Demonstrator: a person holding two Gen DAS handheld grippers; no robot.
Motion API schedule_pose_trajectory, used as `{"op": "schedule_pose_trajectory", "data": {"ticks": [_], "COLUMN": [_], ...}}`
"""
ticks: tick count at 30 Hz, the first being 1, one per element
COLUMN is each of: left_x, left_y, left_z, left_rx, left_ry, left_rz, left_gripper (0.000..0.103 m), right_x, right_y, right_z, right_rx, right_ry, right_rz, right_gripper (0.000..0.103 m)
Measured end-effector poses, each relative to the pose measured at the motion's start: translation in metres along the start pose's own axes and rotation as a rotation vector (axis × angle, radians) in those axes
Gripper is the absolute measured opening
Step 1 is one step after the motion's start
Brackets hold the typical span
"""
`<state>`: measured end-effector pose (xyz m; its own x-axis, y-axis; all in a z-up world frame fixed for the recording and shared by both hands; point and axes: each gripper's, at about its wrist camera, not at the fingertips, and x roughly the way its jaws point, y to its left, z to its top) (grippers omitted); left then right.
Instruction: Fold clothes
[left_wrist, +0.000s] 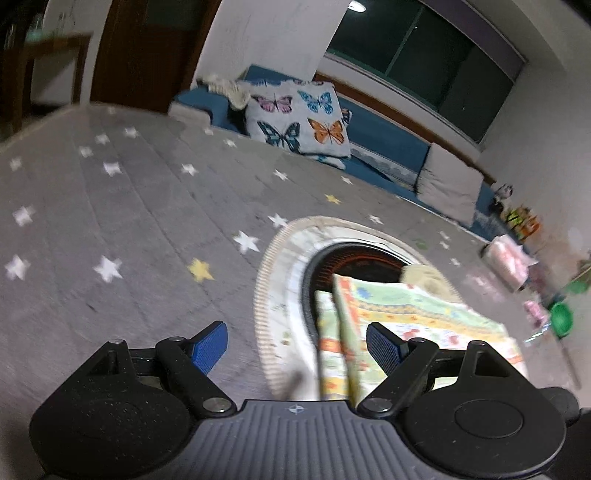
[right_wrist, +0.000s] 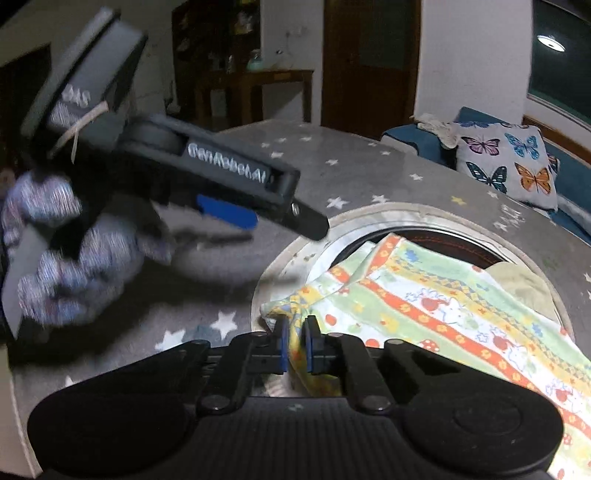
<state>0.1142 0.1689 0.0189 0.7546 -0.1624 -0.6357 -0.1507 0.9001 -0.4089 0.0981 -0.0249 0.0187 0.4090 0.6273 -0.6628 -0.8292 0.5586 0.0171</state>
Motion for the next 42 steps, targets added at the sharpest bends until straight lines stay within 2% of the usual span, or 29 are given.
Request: {"op": "schedule_pose_trajectory", "data": {"ticks": [10, 11, 13, 15, 16, 17, 20, 24, 32, 36, 38, 39, 41, 42], "left_x": [0.033, 0.037, 0.046, 0.054, 0.058, 0.061, 0.064, 0.062, 0.061, 0.061, 0.061, 0.061, 0.061, 0.061], "left_y": [-0.023, -0.025, -0.028, -0.026, -0.025, -0.024, -0.025, -0.028, -0.034, -0.036, -0.038, -0.039, -0.04, -0.041], "left_z": [-0.002, -0.002, -0.004, -0.005, -0.006, -0.007, -0.009, -0.011, -0.01, -0.01, -0.01, -0.01, -0.009, -0.009], "left_rx": [-0.161, -0.179, -0.215, -0.255, -0.274, -0.286, -0.266, -0.233, -0.19, -0.168, -0.156, -0.151, -0.139, -0.134], "left_ry": [0.123, 0.138, 0.164, 0.186, 0.196, 0.202, 0.195, 0.18, 0.166, 0.161, 0.159, 0.158, 0.156, 0.155], "left_rz": [-0.126, -0.14, -0.167, -0.185, -0.191, -0.192, -0.18, -0.168, -0.145, -0.133, -0.127, -0.124, -0.118, -0.115], "left_gripper": [0.083, 0.08, 0.064, 0.037, 0.031, 0.021, 0.014, 0.013, 0.014, 0.014, 0.014, 0.014, 0.014, 0.014], "right_x": [-0.04, -0.041, -0.044, -0.046, -0.047, -0.048, -0.054, -0.071, -0.086, -0.083, -0.091, -0.096, -0.099, -0.1], "right_y": [-0.022, -0.021, -0.02, -0.019, -0.019, -0.019, -0.026, -0.048, -0.133, -0.165, -0.176, -0.181, -0.188, -0.192], "right_z": [0.013, 0.012, 0.01, 0.007, 0.005, 0.004, -0.002, -0.015, -0.055, -0.077, -0.087, -0.091, -0.093, -0.093], "right_rx": [0.102, 0.101, 0.098, 0.099, 0.099, 0.098, 0.12, 0.182, 0.361, 0.424, 0.457, 0.475, 0.491, 0.499], "right_ry": [-0.097, -0.098, -0.101, -0.102, -0.103, -0.102, -0.102, -0.113, -0.079, -0.036, -0.05, -0.061, -0.069, -0.074], "right_rz": [0.026, 0.03, 0.039, 0.051, 0.057, 0.061, 0.066, 0.012, -0.264, -0.364, -0.391, -0.395, -0.426, -0.441], "right_gripper": [0.005, 0.005, 0.005, 0.005, 0.005, 0.005, 0.006, 0.008, 0.01, 0.01, 0.01, 0.013, 0.035, 0.036]}}
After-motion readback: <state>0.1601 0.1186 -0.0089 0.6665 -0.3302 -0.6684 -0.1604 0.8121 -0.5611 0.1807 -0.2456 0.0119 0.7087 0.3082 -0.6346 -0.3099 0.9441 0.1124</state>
